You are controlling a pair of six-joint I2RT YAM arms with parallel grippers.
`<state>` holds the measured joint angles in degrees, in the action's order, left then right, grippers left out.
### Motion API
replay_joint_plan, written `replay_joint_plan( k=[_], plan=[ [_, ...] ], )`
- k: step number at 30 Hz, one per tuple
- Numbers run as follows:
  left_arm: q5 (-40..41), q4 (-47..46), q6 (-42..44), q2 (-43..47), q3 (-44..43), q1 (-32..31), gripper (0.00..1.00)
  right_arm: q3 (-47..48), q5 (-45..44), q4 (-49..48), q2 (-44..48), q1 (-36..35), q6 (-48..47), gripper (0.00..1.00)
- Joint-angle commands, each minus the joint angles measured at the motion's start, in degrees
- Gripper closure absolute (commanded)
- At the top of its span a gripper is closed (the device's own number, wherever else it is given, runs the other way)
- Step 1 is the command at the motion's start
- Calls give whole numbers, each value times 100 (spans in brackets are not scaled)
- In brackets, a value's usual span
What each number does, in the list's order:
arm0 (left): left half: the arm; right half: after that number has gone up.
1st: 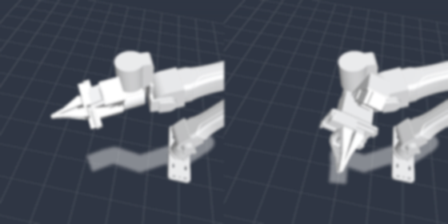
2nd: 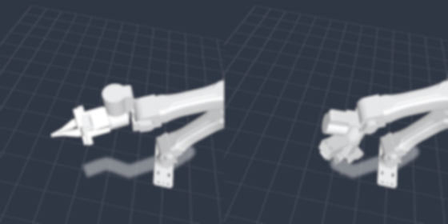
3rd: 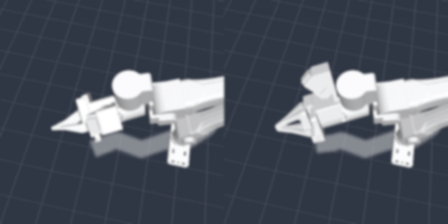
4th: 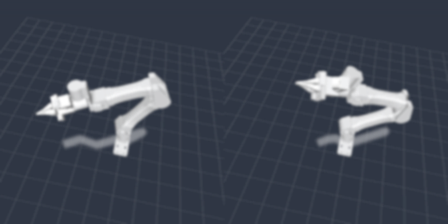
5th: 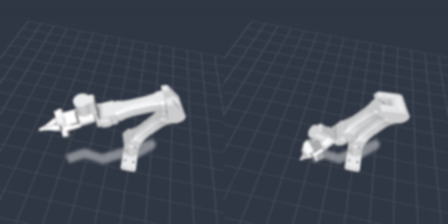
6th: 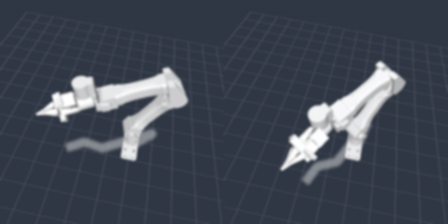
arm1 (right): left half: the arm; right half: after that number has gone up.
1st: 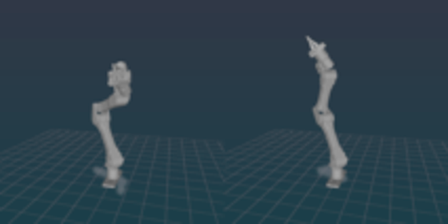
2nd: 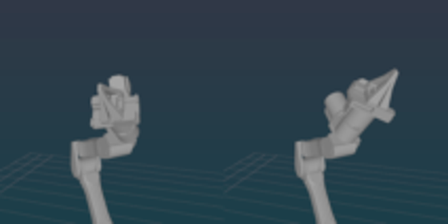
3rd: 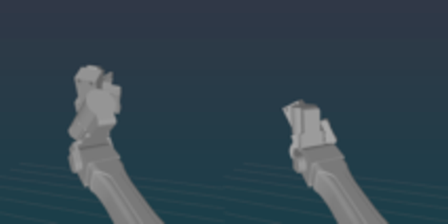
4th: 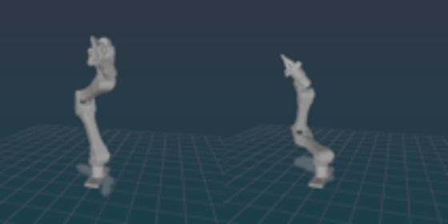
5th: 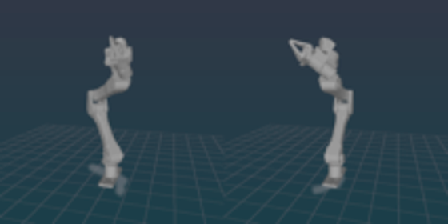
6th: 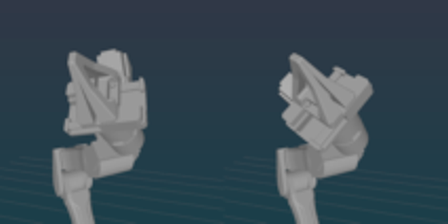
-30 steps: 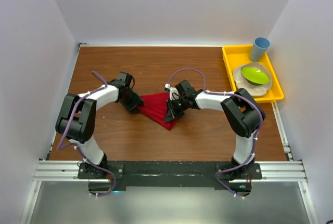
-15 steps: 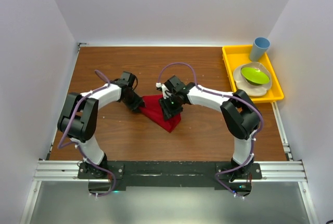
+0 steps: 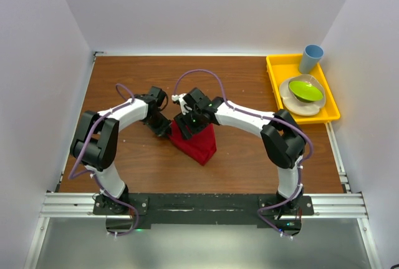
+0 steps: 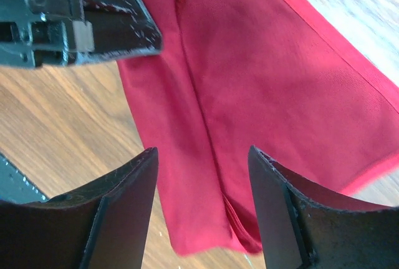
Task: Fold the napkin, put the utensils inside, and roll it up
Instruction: Roll the napkin with the utensil
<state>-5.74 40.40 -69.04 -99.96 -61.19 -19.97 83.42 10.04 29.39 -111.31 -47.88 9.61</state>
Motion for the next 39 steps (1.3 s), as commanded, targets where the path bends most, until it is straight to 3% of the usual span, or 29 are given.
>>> replay_joint_plan(
  k=[1,12,18,21,22,25,26,28,29,30,34,39],
  plan=[
    [11,196,-286,-50,-157,-16,100,-203,59,-775,4,-222,147,36],
    [-94,222,-347,-120,-174,-16,100,-695,-19,-1672,-260,-634,314,36],
    [-156,284,-453,-76,-218,-25,100,-1073,-1293,-1858,-233,-907,366,39],
    [-173,258,-444,-41,-209,-16,100,-1397,-1558,-2024,-50,-925,551,59],
    [-191,231,-435,-23,-201,-16,100,-1598,-1628,-2155,21,-916,682,74],
    [-191,30,-322,73,-113,1,100,-1846,-1655,-2332,179,-873,928,95],
    [-200,-101,-286,152,-86,10,98,-1942,-1603,-2367,162,-855,964,100],
    [-165,-269,-68,257,-25,54,85,-2013,-1243,-2464,127,-750,1043,100],
    [-112,-374,12,380,-33,63,67,-2109,-1094,-2525,101,-715,1069,100],
    [19,-410,100,459,-68,107,60,-2162,-1031,-2595,100,-592,1104,100],
    [502,-621,766,934,-183,203,30,-2584,642,-3228,13,-47,1438,100],
    [794,-761,1383,1330,-219,248,25,-2638,3079,-3974,-680,682,1728,100]
  ],
)
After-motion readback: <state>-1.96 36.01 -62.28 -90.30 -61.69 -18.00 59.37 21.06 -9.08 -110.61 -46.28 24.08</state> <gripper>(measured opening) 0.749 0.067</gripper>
